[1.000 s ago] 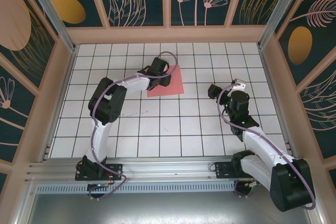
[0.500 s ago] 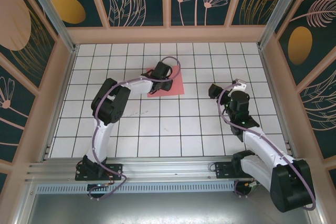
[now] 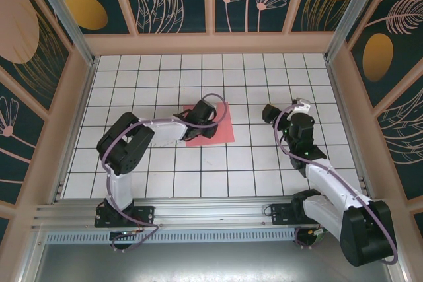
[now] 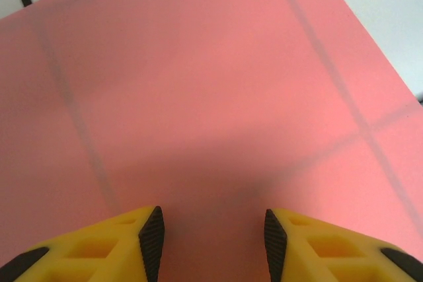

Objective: Fold a paper plane with a square sheet of paper (fold left side to right side)
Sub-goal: Move the square sheet of paper to the center of the table, then pick up the square sheet of paper from the center of the table.

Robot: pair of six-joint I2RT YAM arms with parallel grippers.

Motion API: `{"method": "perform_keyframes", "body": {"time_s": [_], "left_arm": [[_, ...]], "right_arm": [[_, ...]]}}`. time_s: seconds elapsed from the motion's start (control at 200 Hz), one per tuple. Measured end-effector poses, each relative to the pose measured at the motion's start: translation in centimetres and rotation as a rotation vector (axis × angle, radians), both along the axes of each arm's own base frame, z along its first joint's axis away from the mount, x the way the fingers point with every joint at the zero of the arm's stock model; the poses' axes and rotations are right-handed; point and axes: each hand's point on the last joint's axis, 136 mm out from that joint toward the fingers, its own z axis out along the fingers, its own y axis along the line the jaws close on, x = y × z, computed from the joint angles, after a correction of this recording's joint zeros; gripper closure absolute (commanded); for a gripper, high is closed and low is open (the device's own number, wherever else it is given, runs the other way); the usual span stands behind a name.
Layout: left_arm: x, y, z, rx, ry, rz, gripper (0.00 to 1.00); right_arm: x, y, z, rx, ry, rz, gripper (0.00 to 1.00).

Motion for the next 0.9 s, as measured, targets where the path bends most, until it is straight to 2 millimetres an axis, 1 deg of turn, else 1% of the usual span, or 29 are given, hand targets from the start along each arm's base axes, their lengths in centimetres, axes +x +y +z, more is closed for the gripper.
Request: {"method": "perform_keyframes", "body": {"time_s": [0.07, 0.145, 0.245, 0.31, 0.44, 0.495, 0.535, 0.611, 0.681, 0.731, 0.796, 0.901], "left_arm": [[-1.1, -0.2, 0.1, -0.015, 0.023, -0.008, 0.53], [-1.8, 0.0, 0.3, -0.022, 0.048, -0.004, 0.52], [-2.2, 0.4, 0.9, -0.025, 0.062, 0.015, 0.48], [-2.2, 0.4, 1.9, -0.046, 0.06, 0.028, 0.46], [-2.0, 0.4, 4.7, -0.148, 0.061, 0.069, 0.47], [-1.9, 1.1, 5.6, -0.217, 0.075, 0.107, 0.5], [-2.0, 2.0, 5.9, -0.263, 0.093, 0.138, 0.52], [-2.3, 3.8, 5.4, -0.322, 0.139, 0.196, 0.56], [-3.1, 5.0, 4.1, -0.353, 0.198, 0.245, 0.58], [-4.0, 5.2, 3.2, -0.371, 0.243, 0.259, 0.6], [-5.2, 5.1, 2.3, -0.384, 0.293, 0.265, 0.62], [-6.0, 5.1, 1.7, -0.398, 0.324, 0.274, 0.64]], "right_arm": [[0.3, 0.3, -0.3, -0.003, 0.022, 0.005, 0.01], [0.7, 0.9, -0.7, -0.011, 0.047, 0.019, 0.01], [1.4, 2.3, -1.1, -0.024, 0.086, 0.05, 0.01], [2.1, 3.4, -1.5, -0.036, 0.119, 0.072, 0.01], [3.7, 6.5, -2.4, -0.068, 0.189, 0.13, 0.01], [4.5, 8.3, -3.1, -0.088, 0.224, 0.165, 0.01], [4.9, 9.5, -3.6, -0.102, 0.246, 0.184, 0.01], [5.8, 11.8, -4.7, -0.134, 0.293, 0.219, 0.01], [6.7, 13.9, -5.9, -0.171, 0.33, 0.248, 0.01], [7.1, 15.5, -6.9, -0.199, 0.355, 0.275, 0.01], [7.5, 17.1, -8.1, -0.23, 0.382, 0.3, 0.01], [7.9, 18.7, -9.8, -0.258, 0.419, 0.328, 0.01]]}}
